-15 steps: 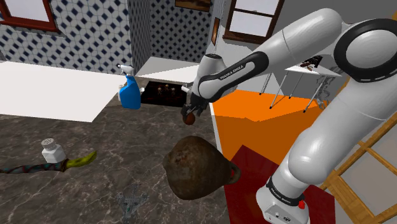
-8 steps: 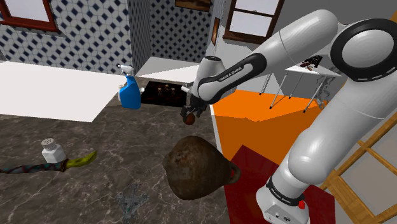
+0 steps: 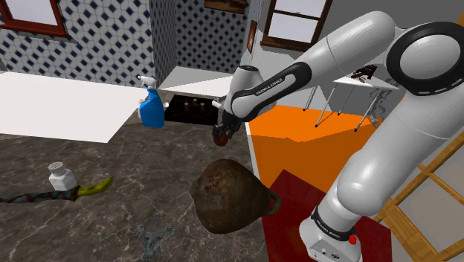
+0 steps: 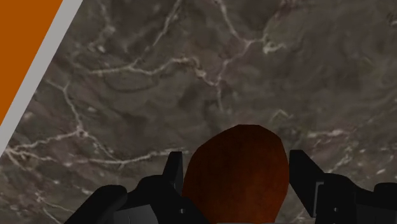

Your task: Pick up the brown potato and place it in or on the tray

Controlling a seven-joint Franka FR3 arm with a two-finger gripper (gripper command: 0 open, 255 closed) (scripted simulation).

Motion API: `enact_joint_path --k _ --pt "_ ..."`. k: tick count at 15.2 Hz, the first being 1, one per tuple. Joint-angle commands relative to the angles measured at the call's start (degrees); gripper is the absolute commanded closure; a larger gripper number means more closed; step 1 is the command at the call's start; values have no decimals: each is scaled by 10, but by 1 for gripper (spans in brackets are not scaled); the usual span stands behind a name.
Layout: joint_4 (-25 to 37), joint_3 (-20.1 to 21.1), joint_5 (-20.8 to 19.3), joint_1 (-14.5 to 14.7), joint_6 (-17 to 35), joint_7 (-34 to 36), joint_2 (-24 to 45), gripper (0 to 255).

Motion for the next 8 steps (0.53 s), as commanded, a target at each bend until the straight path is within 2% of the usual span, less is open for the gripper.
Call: enact_joint_path --k 1,3,8 --pt "0 0 0 0 0 0 1 255" --pt "-1 0 0 0 0 0 0 255" --pt "13 -1 1 0 -42 0 -28 255"
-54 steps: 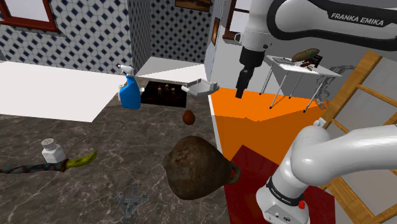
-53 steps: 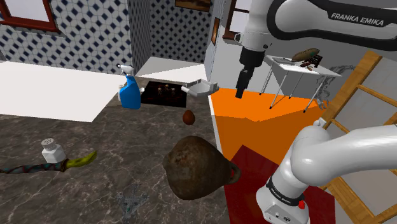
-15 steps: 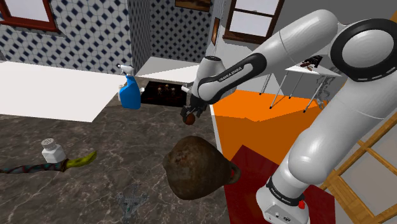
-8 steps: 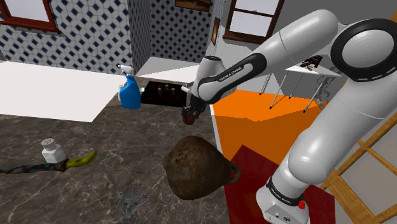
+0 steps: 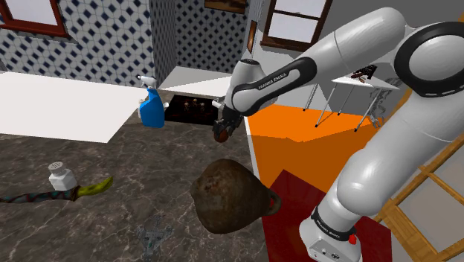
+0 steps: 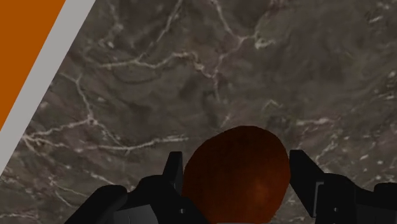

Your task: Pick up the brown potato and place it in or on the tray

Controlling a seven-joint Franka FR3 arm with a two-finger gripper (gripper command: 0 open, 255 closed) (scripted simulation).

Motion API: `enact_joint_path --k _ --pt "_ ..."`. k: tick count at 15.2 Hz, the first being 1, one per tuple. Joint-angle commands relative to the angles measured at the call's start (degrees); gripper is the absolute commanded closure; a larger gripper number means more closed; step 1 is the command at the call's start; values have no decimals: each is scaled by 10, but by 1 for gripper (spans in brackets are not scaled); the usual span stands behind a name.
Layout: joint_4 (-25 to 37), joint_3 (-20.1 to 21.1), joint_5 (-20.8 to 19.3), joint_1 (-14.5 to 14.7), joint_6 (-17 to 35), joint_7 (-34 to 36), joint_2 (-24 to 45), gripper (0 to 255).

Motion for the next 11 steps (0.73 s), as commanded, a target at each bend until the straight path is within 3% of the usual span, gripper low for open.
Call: enact_joint_path --k 1,11 --pt "5 -1 0 0 -16 -1 -11 255" --pt "43 -2 1 -1 -99 -1 -55 255"
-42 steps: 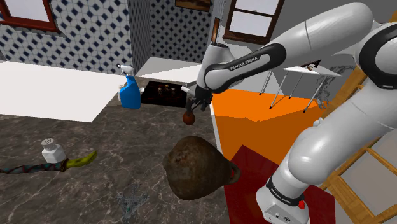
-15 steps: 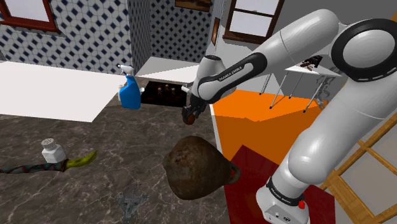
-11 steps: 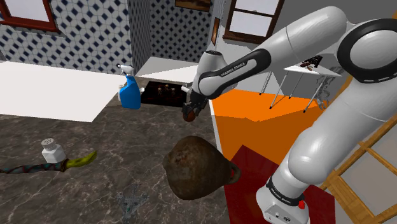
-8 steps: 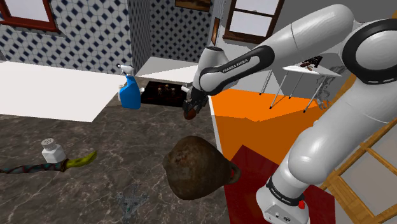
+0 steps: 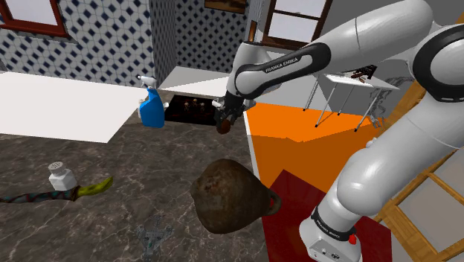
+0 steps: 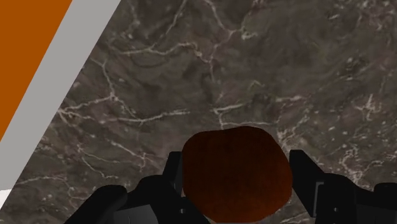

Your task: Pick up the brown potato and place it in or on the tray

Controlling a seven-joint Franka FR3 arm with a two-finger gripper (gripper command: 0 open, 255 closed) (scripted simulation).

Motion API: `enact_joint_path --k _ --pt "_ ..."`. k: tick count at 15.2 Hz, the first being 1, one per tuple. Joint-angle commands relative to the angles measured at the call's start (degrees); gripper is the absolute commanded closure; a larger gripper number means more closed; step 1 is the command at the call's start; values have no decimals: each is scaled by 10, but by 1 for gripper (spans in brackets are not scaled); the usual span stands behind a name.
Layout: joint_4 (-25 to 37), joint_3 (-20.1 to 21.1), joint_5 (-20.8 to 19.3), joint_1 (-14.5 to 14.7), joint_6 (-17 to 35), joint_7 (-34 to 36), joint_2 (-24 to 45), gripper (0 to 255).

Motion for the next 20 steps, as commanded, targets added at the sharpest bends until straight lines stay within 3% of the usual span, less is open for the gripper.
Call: enact_joint_path --k 1,17,20 --pt "8 0 0 0 -18 0 -9 255" --pt "93 -2 -1 -1 -142 2 -48 255" --pt "128 -27 -2 -15 -145 -36 -15 255"
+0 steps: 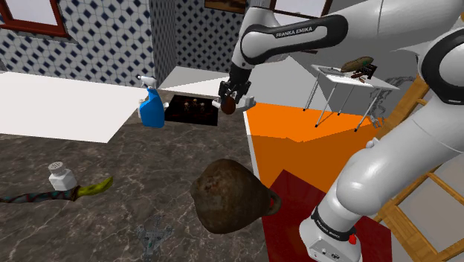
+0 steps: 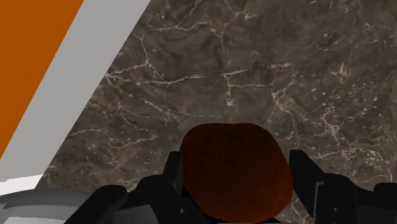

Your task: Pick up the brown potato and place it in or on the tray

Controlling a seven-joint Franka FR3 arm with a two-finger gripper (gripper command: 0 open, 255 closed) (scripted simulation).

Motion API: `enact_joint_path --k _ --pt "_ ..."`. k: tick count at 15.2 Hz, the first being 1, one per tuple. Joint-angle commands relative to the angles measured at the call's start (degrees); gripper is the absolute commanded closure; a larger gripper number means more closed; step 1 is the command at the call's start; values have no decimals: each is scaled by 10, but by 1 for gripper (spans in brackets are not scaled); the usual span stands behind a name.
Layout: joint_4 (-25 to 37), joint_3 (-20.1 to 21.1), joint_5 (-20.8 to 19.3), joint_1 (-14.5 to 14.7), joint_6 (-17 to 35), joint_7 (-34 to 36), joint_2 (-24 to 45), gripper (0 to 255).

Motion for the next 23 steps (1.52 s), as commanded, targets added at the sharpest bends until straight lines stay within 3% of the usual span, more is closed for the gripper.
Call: enact_joint_path --k 1,14,23 --pt "27 -16 0 -9 -3 -25 25 255" --pt "262 -94 34 -75 -55 -178 216 255" --pt "535 -116 78 -145 -150 -258 405 255"
